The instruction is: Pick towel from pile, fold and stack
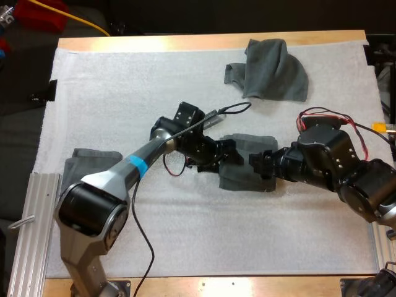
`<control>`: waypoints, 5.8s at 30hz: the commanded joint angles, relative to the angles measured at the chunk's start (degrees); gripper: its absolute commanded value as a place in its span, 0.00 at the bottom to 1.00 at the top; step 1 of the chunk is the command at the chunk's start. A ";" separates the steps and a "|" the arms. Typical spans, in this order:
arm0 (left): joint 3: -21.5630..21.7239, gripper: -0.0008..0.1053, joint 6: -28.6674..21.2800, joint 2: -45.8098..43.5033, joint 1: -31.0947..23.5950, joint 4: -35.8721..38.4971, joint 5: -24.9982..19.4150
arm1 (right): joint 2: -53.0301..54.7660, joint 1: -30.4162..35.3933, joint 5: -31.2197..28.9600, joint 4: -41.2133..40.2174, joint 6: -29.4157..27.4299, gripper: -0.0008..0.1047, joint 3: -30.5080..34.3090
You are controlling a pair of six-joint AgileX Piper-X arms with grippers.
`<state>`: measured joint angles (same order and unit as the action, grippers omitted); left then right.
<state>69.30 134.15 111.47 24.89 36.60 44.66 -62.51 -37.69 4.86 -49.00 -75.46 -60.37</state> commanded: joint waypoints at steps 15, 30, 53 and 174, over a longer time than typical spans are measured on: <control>2.91 0.65 0.57 1.64 2.24 2.83 4.48 | 0.07 0.13 0.24 -0.08 -0.14 0.71 -0.52; 3.07 0.01 0.70 1.64 3.77 1.78 1.70 | 0.07 0.13 0.24 -0.08 -0.14 0.71 -0.52; 3.72 0.01 -33.99 -17.00 -7.46 30.24 -12.58 | 0.07 0.13 0.12 -0.08 -0.14 0.71 -0.52; -1.48 0.66 -37.53 -11.98 -37.95 27.73 -38.44 | 0.07 0.13 0.42 -0.08 -0.14 0.71 -0.52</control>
<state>67.61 96.07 100.09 -13.34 63.21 5.99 -62.51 -37.69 4.86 -49.00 -75.46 -60.37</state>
